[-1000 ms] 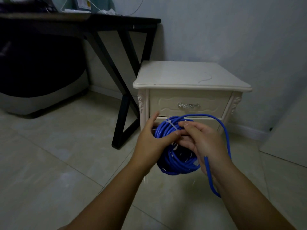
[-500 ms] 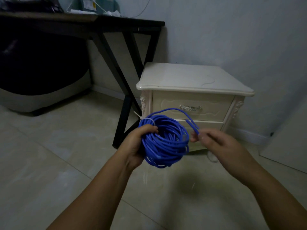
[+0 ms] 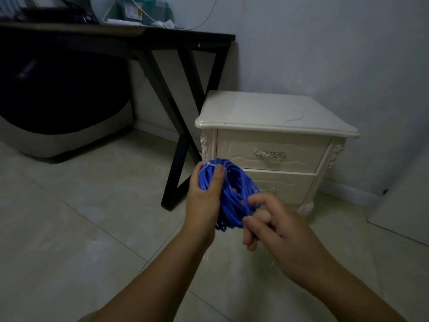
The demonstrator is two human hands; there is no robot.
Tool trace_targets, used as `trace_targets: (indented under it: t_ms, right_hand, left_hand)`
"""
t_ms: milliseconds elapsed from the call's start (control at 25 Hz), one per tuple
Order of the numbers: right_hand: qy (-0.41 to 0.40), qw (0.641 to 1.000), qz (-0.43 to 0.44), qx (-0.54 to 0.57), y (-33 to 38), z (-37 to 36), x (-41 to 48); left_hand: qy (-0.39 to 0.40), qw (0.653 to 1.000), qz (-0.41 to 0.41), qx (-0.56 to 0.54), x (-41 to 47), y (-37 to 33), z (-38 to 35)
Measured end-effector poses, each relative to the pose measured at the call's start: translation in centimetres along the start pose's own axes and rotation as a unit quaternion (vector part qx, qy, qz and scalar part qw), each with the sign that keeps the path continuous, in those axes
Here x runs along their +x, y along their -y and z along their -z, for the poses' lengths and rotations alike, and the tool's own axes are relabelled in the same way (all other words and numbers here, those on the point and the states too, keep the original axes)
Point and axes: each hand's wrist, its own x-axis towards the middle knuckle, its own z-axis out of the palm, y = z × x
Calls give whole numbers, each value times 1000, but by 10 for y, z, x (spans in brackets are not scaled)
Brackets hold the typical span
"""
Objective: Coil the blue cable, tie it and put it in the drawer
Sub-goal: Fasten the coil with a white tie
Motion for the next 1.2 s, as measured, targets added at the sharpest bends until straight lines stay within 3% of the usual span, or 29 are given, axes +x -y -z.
trace_targets:
  t_ms: [120, 520, 760, 880, 1040, 1200]
  right_hand:
    - [-46, 999, -11, 3, 3, -10, 12]
    - [-51, 993, -72, 73, 2, -12, 27]
    - [-88, 984, -105, 116, -3, -11, 39]
    - [-149, 979, -105, 86, -7, -15, 40]
    - [-195, 979, -61, -15, -7, -20, 37]
    - [-174, 976, -58, -117, -11, -16, 31]
  left_hand:
    - [0, 999, -33, 3, -13, 2, -14]
    - [-31, 999, -22, -7, -7, -5, -11]
    - [41, 997, -69, -19, -7, -1, -5]
    - [72, 994, -76, -24, -5, 3, -4]
    - [44, 996, -73, -27, -3, 5, -5]
    - [-12, 997, -51, -56, 6, 2, -3]
